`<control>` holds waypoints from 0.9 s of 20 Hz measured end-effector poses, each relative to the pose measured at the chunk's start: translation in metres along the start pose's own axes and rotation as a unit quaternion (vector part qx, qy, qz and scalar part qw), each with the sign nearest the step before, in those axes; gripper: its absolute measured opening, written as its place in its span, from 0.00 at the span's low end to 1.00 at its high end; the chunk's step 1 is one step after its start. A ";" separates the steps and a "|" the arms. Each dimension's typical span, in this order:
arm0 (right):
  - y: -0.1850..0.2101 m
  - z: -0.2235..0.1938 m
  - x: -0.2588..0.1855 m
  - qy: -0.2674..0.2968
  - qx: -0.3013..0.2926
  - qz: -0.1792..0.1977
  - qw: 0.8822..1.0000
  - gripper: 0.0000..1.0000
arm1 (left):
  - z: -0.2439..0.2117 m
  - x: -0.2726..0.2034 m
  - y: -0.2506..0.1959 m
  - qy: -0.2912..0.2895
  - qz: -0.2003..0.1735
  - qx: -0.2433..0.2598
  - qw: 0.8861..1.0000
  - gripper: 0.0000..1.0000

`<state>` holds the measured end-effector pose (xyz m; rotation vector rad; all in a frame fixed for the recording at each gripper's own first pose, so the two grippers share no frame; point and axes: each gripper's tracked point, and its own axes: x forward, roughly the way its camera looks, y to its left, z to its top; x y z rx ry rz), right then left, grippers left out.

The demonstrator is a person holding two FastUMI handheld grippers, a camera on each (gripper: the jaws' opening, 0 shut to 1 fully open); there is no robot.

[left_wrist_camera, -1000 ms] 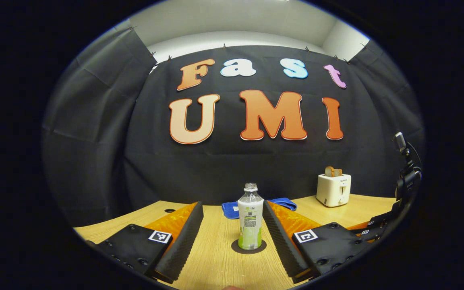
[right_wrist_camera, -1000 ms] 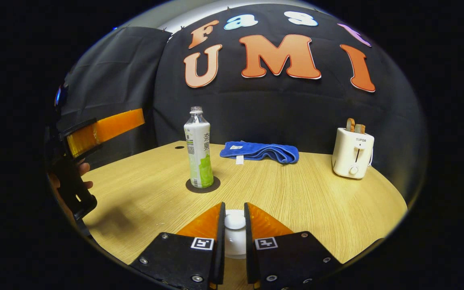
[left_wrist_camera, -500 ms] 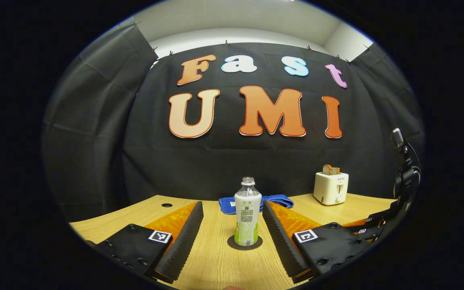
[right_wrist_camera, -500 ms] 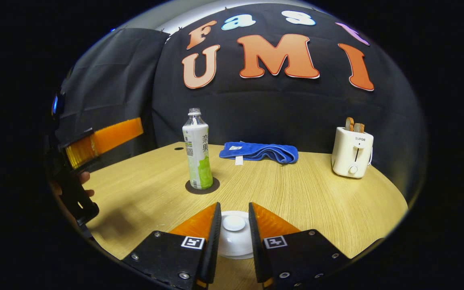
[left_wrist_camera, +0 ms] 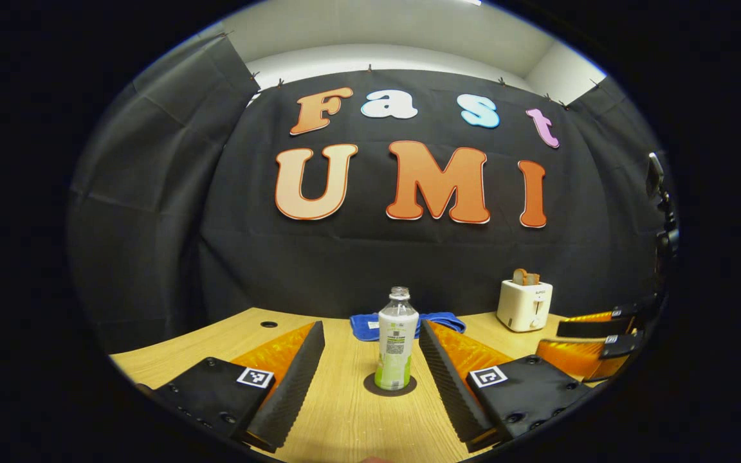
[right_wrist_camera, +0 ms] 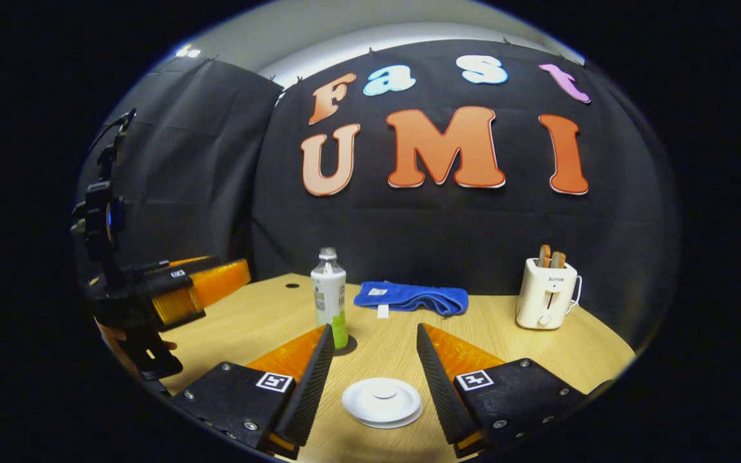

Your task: Open the teacup lid with one hand, grasp the water bottle and pour water into the teacup with the other hand; after pouring, place the water bottle on the coaster and then close the teacup lid.

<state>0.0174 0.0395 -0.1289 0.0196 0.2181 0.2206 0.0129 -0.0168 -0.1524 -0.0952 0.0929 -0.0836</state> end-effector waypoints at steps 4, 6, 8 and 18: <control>-0.012 0.033 -0.016 -0.037 -0.007 -0.034 0.999 0.78 | 0.026 -0.021 -0.002 -0.021 -0.008 0.004 1.000 0.95; -0.016 0.046 -0.025 -0.050 -0.019 -0.045 0.998 0.78 | 0.041 -0.032 0.000 -0.035 -0.002 0.017 0.999 0.94; -0.015 0.055 -0.033 -0.057 -0.031 -0.050 0.997 0.78 | 0.051 -0.040 -0.003 -0.041 -0.002 0.023 0.999 0.95; -0.001 0.075 -0.048 -0.084 -0.028 -0.039 0.995 0.79 | 0.068 -0.057 0.006 -0.067 0.017 0.023 0.997 0.95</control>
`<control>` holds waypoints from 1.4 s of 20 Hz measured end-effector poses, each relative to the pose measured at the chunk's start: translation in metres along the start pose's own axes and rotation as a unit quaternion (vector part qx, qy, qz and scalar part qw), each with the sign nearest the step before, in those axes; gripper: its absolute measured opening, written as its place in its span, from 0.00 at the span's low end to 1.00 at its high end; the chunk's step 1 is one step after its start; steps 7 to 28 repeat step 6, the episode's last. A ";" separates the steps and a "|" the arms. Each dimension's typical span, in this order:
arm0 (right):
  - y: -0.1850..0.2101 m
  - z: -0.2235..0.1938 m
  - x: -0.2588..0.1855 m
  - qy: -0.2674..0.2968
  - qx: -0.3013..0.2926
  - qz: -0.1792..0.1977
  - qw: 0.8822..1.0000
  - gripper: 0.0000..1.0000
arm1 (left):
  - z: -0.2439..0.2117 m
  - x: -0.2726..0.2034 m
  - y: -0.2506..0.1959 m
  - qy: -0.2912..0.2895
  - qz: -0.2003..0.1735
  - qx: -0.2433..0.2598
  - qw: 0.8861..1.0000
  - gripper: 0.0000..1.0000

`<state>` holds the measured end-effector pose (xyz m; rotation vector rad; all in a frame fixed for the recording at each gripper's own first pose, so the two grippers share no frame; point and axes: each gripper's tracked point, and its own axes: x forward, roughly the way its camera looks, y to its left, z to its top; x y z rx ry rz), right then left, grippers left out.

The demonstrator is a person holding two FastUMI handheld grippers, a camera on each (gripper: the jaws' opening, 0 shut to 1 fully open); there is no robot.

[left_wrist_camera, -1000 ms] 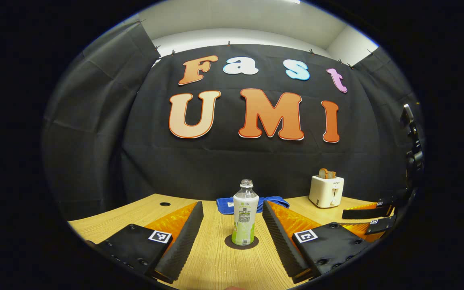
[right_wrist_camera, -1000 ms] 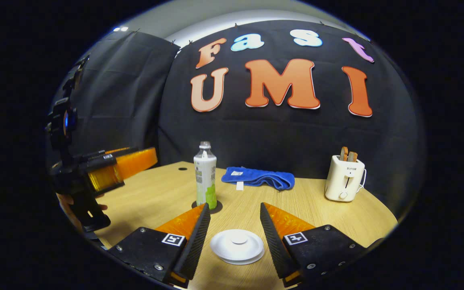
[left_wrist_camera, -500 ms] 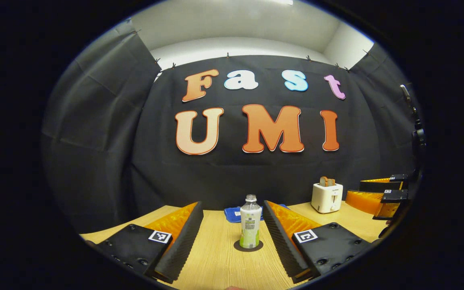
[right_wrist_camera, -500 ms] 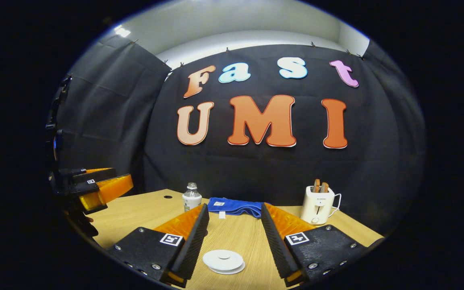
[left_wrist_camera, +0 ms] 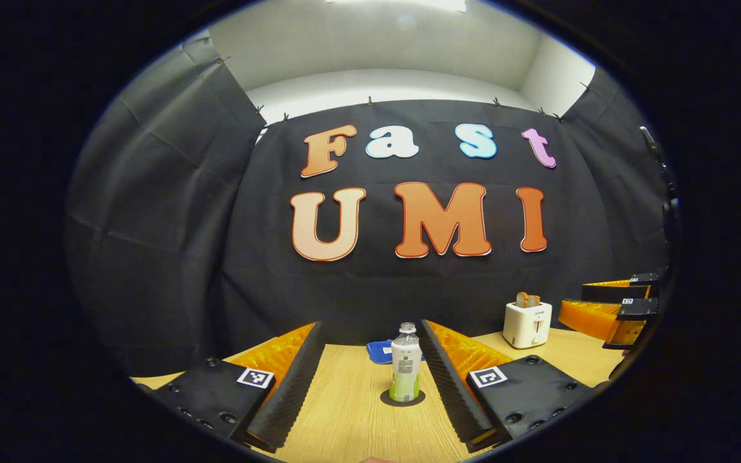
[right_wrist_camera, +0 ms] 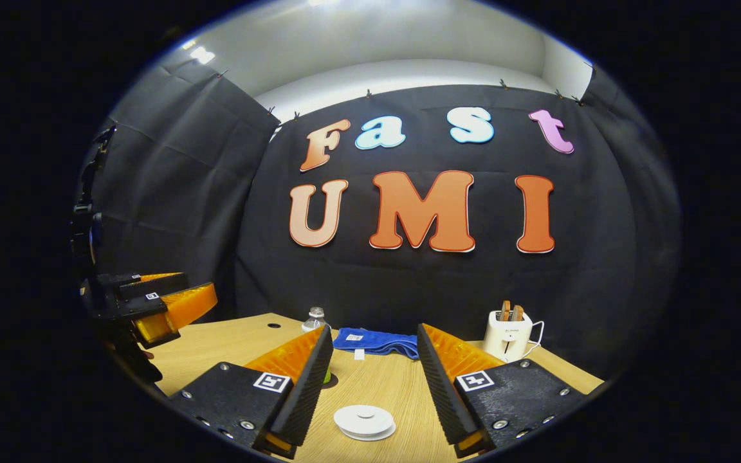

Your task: Open the teacup lid with one hand, grasp the water bottle and pour water into the teacup with the other hand; after pouring, place the water bottle on the coaster and then close the teacup lid.

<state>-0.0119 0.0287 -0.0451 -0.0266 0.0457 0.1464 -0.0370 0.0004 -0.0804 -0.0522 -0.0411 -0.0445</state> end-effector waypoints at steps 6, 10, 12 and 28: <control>-0.003 0.003 -0.003 -0.001 0.006 -0.003 1.000 0.80 | -0.003 0.001 -0.001 0.004 0.001 -0.007 1.000 0.95; -0.003 0.003 -0.003 -0.001 0.006 -0.003 1.000 0.80 | -0.003 0.001 -0.001 0.004 0.001 -0.007 1.000 0.95; -0.003 0.003 -0.003 -0.001 0.006 -0.003 1.000 0.80 | -0.003 0.001 -0.001 0.004 0.001 -0.007 1.000 0.95; -0.003 0.003 -0.003 -0.001 0.006 -0.003 1.000 0.80 | -0.003 0.001 -0.001 0.004 0.001 -0.007 1.000 0.95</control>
